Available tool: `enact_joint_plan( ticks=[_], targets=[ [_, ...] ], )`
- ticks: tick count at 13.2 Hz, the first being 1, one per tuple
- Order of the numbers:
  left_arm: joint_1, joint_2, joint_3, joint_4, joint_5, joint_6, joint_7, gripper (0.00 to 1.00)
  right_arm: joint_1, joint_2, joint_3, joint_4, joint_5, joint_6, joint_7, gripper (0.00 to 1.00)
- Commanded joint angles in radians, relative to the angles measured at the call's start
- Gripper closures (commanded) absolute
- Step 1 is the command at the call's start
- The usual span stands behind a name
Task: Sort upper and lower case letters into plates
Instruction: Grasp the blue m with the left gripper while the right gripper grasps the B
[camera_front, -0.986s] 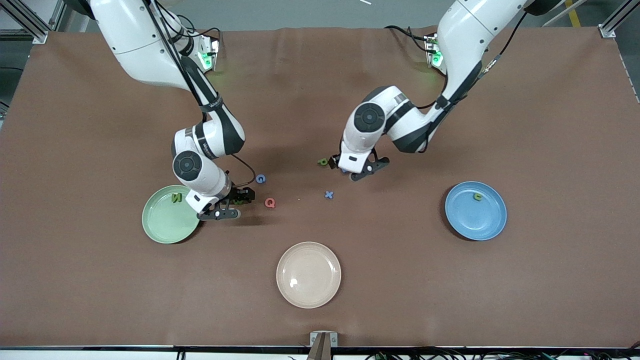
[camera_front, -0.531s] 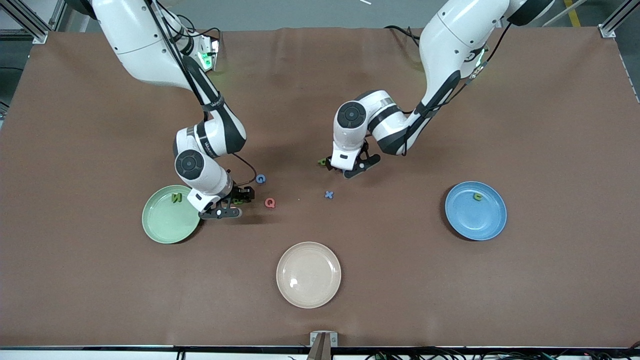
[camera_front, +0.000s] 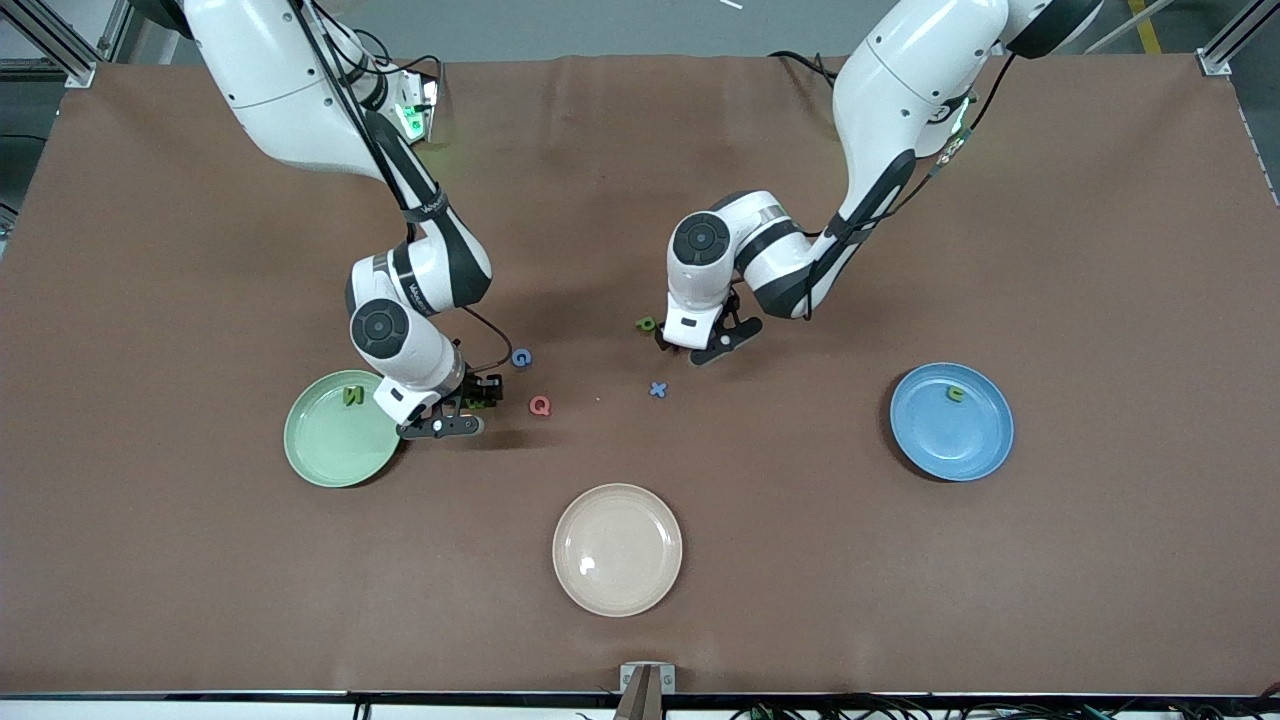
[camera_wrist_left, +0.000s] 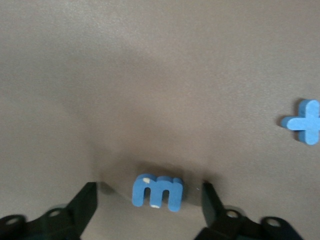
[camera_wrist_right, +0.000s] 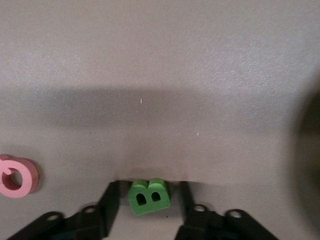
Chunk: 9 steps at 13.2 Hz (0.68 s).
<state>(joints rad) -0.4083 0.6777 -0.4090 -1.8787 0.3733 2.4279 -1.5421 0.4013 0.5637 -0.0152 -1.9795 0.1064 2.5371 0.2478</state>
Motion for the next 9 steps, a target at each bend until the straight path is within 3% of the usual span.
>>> enact_joint_plan(
  ticks=[1,3,5,8,9],
  targets=[
    [-0.015,0.014,0.013,0.019,0.024,0.019,-0.03,0.24,-0.001,-0.011,-0.002,-0.019,-0.013,0.006,0.01,0.75],
    [-0.015,0.016,0.013,0.019,0.024,0.019,-0.03,0.42,-0.006,-0.013,-0.002,-0.015,-0.011,-0.007,0.014,0.97],
    [-0.015,0.016,0.013,0.021,0.024,0.019,-0.027,0.55,-0.038,-0.031,-0.002,0.013,-0.011,-0.068,0.004,0.97],
    [-0.015,0.014,0.013,0.021,0.027,0.019,-0.016,0.71,-0.088,-0.062,-0.002,0.16,-0.011,-0.359,-0.024,0.97],
    [-0.015,0.013,0.015,0.021,0.035,0.019,-0.012,0.71,-0.104,-0.064,-0.003,0.198,-0.013,-0.424,-0.076,0.97]
  ],
)
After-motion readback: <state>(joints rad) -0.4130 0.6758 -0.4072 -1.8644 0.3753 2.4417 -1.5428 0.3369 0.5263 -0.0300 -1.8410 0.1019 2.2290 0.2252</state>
